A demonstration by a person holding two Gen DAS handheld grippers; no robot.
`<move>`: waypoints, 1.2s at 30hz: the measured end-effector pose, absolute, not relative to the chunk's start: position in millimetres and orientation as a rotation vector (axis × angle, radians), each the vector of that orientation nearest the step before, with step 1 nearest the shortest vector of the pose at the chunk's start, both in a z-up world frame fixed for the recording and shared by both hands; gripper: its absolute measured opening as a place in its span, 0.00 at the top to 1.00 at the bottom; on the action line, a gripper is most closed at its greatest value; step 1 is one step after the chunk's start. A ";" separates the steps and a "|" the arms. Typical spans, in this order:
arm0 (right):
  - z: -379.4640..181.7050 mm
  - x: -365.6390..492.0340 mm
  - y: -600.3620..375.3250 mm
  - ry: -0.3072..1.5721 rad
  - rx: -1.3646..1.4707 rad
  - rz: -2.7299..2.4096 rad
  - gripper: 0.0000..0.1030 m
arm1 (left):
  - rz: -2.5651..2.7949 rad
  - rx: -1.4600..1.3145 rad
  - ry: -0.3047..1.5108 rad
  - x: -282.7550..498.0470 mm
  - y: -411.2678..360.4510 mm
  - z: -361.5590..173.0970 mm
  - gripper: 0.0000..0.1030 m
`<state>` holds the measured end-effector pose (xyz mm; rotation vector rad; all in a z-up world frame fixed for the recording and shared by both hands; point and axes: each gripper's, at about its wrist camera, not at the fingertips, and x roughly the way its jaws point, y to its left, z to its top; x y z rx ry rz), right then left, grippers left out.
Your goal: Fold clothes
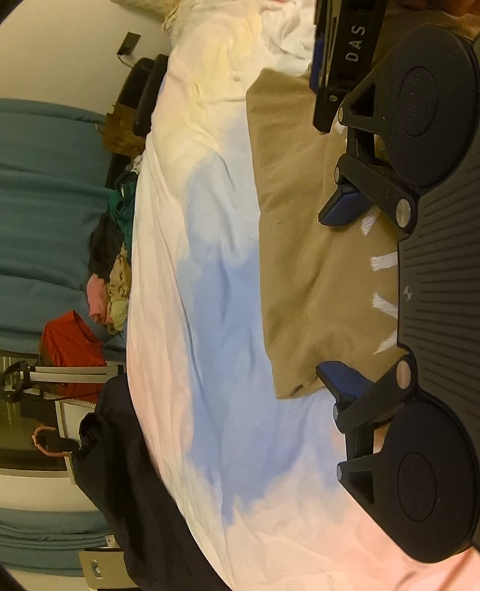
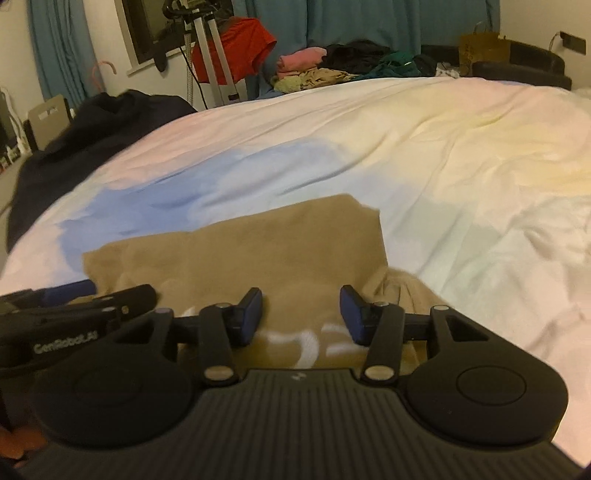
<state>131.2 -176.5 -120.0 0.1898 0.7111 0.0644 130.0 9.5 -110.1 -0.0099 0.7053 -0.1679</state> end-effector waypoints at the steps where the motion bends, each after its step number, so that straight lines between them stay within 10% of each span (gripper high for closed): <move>1: -113.9 121.1 -175.0 0.692 0.172 0.072 0.52 | -0.173 -0.015 0.700 122.9 11.5 -106.0 0.21; 34: -88.1 30.3 -166.0 0.702 0.166 0.094 0.52 | -0.171 -0.049 0.798 46.0 24.0 -106.3 0.15; 36: -84.2 21.6 -180.8 0.698 0.329 0.138 0.37 | -0.171 -0.050 0.800 46.5 24.2 -106.1 0.15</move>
